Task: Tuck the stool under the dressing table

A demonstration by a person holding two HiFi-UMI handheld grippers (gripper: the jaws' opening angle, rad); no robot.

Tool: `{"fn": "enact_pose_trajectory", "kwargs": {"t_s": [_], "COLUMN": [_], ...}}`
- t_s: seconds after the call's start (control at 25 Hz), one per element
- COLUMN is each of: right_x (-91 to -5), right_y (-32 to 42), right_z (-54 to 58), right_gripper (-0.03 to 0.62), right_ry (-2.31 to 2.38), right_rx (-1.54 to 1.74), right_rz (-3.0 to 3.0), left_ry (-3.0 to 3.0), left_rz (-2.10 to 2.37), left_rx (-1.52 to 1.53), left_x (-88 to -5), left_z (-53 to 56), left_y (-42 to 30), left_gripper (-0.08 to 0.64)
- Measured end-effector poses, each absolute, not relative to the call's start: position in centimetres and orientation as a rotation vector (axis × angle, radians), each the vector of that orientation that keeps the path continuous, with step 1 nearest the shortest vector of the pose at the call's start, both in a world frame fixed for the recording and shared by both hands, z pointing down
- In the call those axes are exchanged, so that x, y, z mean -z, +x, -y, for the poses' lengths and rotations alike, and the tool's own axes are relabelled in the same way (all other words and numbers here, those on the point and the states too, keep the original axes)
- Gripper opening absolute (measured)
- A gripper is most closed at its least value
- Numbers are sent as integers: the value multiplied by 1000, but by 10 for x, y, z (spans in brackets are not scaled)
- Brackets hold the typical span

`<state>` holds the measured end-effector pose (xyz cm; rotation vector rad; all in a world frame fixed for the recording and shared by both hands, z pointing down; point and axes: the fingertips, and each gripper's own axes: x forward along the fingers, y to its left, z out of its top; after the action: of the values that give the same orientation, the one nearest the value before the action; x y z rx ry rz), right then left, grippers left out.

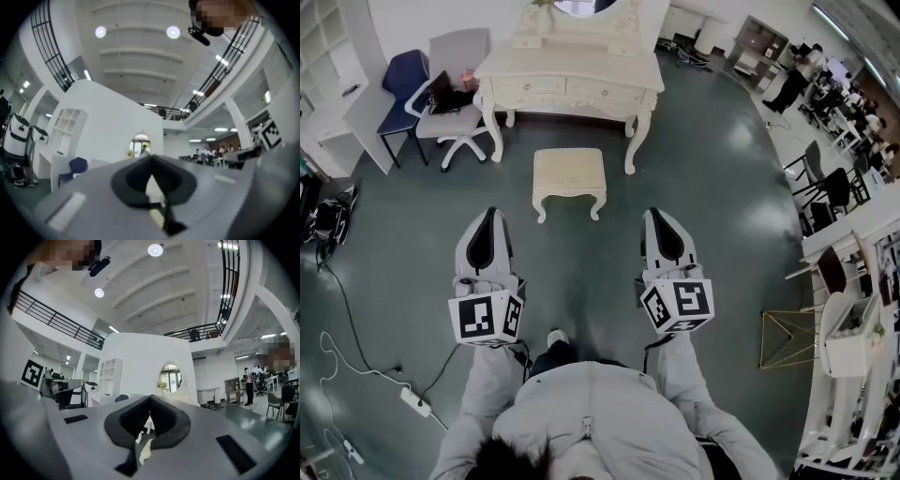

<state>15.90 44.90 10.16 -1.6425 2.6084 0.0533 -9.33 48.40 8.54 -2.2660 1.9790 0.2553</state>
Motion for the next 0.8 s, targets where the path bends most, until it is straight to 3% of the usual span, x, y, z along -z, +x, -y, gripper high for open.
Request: {"fn": "enact_pose_trajectory", "kwargs": {"t_s": [0.8], "right_x": [-101], "right_y": [172], "right_z": [-438], "right_gripper": [2], "right_ry": [-1667], "right_rx": [-78], "right_rz": [-2582], "left_ry": [-2299], "left_rz": [-1944], "left_rx": [-256], "left_x": [-90], "left_z": [-463], "left_y": [-74], "left_gripper": [9]}}
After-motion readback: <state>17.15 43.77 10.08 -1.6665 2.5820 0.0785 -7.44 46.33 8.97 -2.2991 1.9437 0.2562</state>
